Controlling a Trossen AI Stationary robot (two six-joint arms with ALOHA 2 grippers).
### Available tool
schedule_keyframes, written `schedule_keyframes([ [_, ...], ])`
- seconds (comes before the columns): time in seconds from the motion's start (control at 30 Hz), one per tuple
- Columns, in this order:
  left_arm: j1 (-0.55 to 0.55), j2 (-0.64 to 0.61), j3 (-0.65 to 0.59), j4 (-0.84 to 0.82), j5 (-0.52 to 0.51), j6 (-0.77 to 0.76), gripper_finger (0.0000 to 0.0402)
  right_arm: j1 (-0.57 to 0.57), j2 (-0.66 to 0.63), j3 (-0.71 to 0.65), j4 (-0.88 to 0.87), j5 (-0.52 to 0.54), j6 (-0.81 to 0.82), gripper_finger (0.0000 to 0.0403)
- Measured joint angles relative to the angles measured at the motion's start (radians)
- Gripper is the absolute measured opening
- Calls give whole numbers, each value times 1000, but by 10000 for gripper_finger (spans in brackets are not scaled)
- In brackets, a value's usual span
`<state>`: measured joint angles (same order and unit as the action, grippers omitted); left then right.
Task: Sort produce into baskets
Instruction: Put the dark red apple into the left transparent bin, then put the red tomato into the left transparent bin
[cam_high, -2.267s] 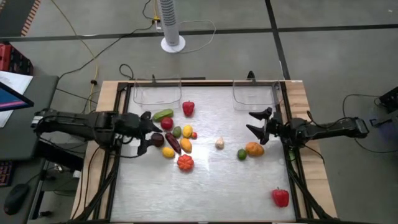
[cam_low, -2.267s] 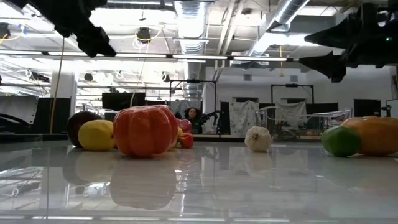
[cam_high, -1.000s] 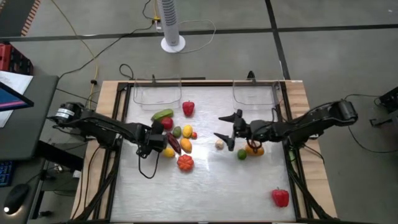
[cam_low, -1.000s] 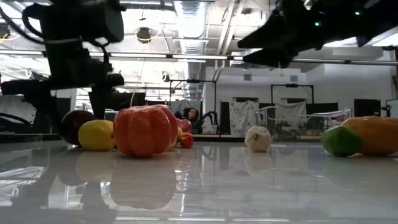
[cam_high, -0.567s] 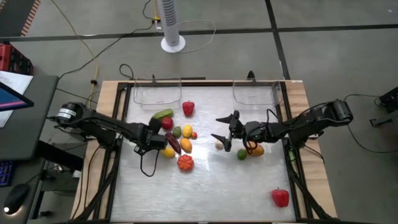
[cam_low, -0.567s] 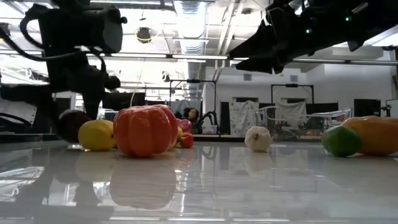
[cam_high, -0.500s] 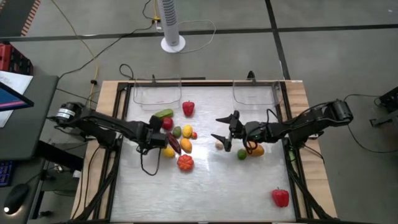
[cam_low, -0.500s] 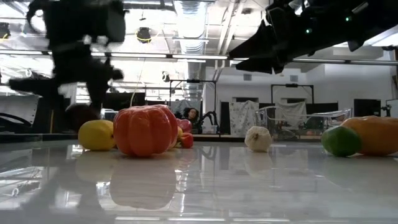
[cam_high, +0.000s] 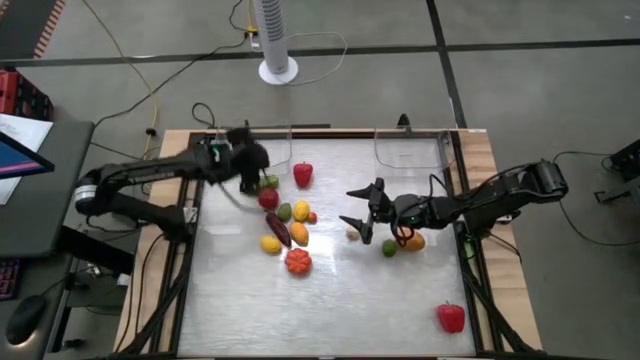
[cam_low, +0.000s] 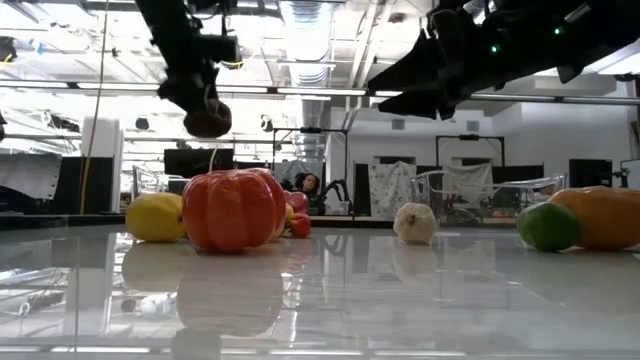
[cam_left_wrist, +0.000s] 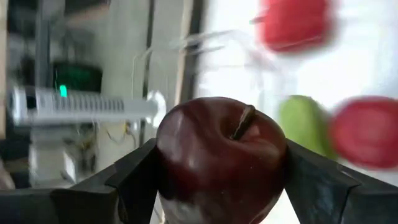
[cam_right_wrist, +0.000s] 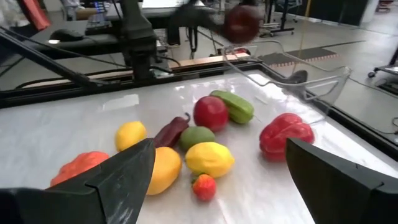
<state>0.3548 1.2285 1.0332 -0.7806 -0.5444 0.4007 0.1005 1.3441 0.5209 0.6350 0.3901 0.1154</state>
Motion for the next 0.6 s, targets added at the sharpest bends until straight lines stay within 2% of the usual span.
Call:
schedule_keyframes([
  [0.13, 171, 0, 0, 63, 108, 19, 318, 11, 0, 0, 3, 0, 0, 383],
  [0.27, 232, 0, 0, 73, 144, 32, 365, 11, 0, 0, 3, 0, -1, 383],
  [0.47, 165, 0, 0, 9, 183, 8, 383, 1, 0, 0, 2, -1, -3, 383],
  [0.6, 61, 0, -3, -48, 365, -107, 374, 1, 0, 0, 2, -1, 0, 383],
])
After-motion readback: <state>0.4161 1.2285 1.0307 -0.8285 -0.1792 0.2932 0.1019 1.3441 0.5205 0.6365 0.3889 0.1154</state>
